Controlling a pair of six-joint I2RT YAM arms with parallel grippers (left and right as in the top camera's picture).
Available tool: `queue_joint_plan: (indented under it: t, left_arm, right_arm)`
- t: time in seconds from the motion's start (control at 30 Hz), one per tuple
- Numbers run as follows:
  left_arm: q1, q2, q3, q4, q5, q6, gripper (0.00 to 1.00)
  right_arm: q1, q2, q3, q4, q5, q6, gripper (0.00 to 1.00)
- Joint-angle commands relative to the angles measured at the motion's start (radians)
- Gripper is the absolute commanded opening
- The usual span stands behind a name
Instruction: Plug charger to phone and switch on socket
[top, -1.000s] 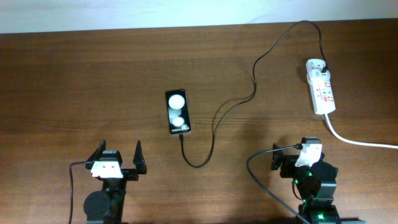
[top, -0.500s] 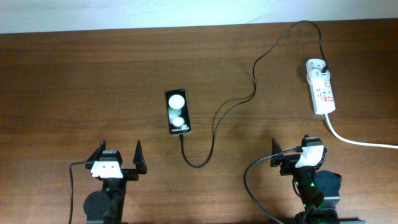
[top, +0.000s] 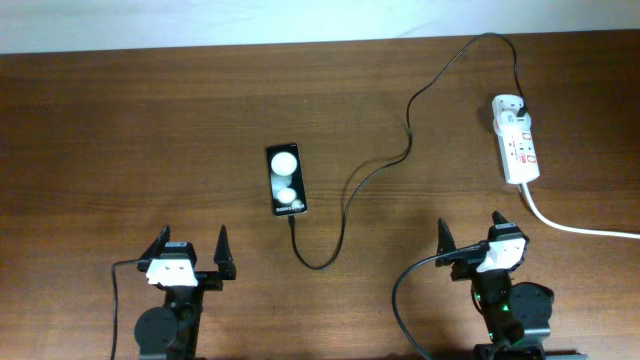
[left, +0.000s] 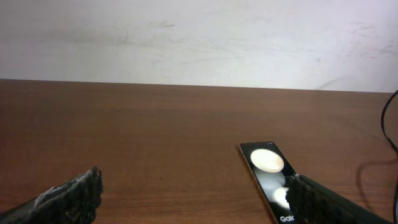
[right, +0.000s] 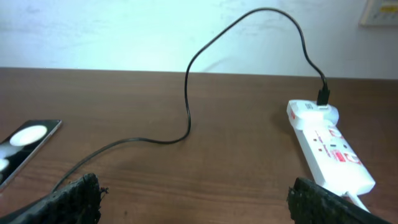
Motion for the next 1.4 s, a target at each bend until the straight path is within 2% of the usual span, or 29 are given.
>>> queue_joint_plan:
  t: [0.0,1.37]
  left_arm:
    - [0.007,-0.008,-0.002,-0.007,-0.007,0.012,0.99]
    - [0.007,-0.008,-0.002,-0.007,-0.007,0.012,0.99]
  right_arm:
    - [0.011,-0.046,-0.005,-0.009,-0.006,-0.004,0.99]
    - [0.011,-0.074,-0.005,-0.005,-0.009,-0.003,0.99]
